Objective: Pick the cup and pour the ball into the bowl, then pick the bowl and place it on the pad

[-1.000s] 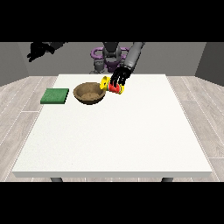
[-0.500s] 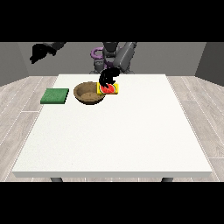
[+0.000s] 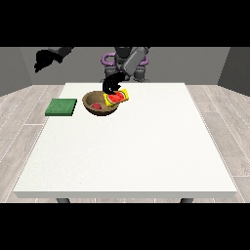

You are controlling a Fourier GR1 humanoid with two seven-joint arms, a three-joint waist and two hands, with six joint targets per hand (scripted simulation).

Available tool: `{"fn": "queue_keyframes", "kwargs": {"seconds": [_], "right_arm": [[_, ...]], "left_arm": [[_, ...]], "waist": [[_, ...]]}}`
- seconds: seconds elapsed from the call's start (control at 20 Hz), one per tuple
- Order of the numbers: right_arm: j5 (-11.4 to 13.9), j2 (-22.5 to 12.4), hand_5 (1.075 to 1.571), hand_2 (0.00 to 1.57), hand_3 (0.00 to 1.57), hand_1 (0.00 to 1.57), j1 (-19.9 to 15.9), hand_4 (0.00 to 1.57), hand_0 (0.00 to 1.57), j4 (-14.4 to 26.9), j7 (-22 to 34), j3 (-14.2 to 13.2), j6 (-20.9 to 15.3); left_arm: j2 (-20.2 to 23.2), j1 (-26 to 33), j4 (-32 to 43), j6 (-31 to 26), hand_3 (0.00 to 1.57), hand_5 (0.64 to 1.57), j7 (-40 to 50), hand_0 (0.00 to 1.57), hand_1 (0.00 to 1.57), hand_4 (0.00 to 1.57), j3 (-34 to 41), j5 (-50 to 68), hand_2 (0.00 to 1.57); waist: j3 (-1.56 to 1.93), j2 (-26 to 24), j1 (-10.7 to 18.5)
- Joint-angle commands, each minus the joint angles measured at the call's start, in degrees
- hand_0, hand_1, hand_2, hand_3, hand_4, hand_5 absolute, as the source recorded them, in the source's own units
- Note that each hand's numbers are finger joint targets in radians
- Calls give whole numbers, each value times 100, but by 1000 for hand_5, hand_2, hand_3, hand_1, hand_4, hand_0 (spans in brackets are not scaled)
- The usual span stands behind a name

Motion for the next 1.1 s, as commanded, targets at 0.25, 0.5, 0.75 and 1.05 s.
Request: {"fn": "queue_keyframes", "kwargs": {"seconds": [0.25,0.5,0.75,1.05], "right_arm": [[83,-86,1564,357,650,0,-86,579,0,318,-44,-59,-112],[-73,-750,1564,357,650,0,185,579,0,417,-308,-366,427],[-24,-926,1565,361,641,0,591,562,0,761,-503,-538,382],[3,-958,1564,468,617,0,882,574,0,764,-483,-608,227]], "left_arm": [[-37,310,-1259,-1246,1571,1228,360,1532,1532,1459,-472,-550,1571],[-17,61,-1382,-1160,1571,1188,-198,1534,1534,1509,55,-364,1571],[255,-117,-2114,-787,1571,1315,-549,1483,1483,1411,913,531,1571],[1069,261,-2745,-315,1571,1501,-1484,1571,1571,1148,2064,1899,1571]], "waist": [[-8,-193,227],[-8,-155,513],[-7,-298,1024],[-17,-513,1466]]}}
